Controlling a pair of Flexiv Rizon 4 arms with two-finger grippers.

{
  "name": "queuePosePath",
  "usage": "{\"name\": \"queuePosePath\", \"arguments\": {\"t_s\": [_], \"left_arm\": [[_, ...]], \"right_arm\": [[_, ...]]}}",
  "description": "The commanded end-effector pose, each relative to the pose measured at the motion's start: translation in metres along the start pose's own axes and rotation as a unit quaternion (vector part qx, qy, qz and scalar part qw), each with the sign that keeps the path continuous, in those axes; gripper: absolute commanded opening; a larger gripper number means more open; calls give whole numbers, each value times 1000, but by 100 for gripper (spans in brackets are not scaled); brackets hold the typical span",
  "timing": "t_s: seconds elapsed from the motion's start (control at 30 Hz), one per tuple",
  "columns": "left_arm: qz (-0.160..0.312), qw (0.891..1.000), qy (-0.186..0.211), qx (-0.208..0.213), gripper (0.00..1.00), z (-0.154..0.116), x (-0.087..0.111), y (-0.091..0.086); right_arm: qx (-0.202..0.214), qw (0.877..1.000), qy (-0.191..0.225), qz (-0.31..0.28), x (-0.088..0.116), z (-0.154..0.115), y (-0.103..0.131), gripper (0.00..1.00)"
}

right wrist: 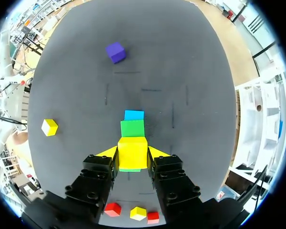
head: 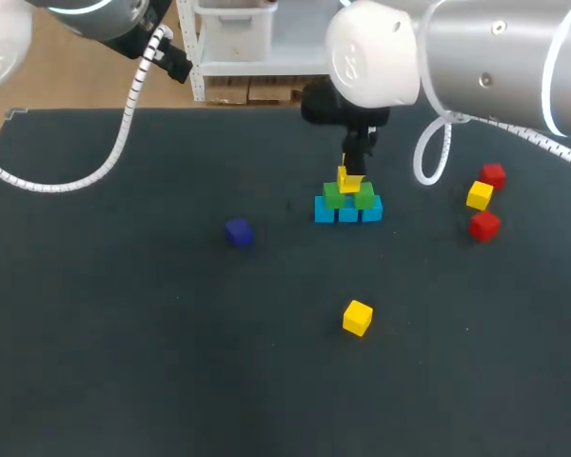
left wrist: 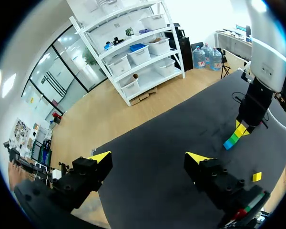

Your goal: Place the blue cubes, place green cubes on the blue cubes, place the yellow cubes on the green cubes, then place the red cubes on the yellow cubes, and place purple cube on the red cubes.

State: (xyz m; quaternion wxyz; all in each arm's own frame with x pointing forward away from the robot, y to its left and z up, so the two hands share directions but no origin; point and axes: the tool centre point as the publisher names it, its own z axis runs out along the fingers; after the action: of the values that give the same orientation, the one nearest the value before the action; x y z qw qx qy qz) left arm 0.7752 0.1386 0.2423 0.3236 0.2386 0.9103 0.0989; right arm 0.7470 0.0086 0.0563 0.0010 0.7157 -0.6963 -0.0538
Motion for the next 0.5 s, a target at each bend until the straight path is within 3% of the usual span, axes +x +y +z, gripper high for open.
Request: {"name": "queuePosePath", "arguments": {"t_s": [0.03,0.5], "left_arm": [[0,1000,0,0,100,0,0,0],[0,1000,0,0,100,0,0,0]], "right_arm": [[-3,1000,0,-1,-1,0,-2,0],[-3,1000,0,-1,1,0,5,5]]}}
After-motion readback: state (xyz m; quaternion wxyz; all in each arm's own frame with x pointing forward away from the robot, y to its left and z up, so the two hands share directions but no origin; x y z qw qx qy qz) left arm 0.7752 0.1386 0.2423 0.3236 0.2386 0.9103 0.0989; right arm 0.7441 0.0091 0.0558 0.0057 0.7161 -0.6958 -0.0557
